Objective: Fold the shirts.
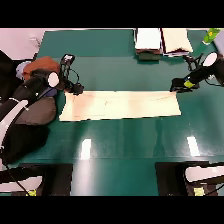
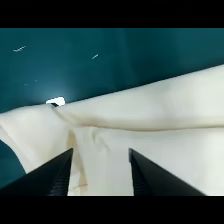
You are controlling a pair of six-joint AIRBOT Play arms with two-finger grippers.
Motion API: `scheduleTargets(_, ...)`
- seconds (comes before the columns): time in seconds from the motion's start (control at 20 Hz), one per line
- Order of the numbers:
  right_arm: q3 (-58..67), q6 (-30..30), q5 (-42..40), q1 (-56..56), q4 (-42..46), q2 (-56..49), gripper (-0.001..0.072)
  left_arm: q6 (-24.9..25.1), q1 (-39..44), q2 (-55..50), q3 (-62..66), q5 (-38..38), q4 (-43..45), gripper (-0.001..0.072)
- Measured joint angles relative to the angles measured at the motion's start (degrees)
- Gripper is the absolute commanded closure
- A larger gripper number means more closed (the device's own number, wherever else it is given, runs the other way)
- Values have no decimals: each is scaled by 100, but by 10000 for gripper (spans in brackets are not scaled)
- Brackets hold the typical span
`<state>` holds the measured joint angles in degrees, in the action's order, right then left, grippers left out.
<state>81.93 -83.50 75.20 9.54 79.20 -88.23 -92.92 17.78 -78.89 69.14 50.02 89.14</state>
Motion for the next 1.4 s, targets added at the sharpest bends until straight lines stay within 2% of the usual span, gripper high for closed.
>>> scheduleTargets(0.05,-48,35,11,101,-11,68,111,-2,4,22,90,151,-31,487)
scheduleTargets(0.1,-157,76,31,225,-9,140,109,-2,11,39,153,267,-96,663)
scheduleTargets(0.15,-293,103,55,350,-2,197,108,-2,11,46,199,363,-190,681)
scheduleTargets(0.5,-1486,247,-551,807,-568,269,118,79,457,31,260,391,-826,681)
scheduleTargets(0.6,-1611,262,-623,756,-719,173,175,85,643,-26,262,343,-898,681)
scheduleTargets(0.65,-1641,267,-678,702,-780,144,243,85,734,-72,262,319,-953,681)
scheduleTargets(0.7,-1668,269,-730,629,-813,120,370,85,815,-127,262,289,-1014,681)
scheduleTargets(0.75,-1687,273,-793,564,-828,101,563,85,885,-188,262,249,-1075,682)
scheduleTargets(0.8,-1718,286,-852,498,-837,98,697,85,949,-256,262,184,-1172,682)
scheduleTargets(1.1,-1576,393,-868,236,-774,529,700,90,1370,-999,627,-291,-1663,682)
scheduleTargets(1.4,-459,254,-131,-258,-960,1143,700,103,1794,-2168,1869,-201,-1799,682)
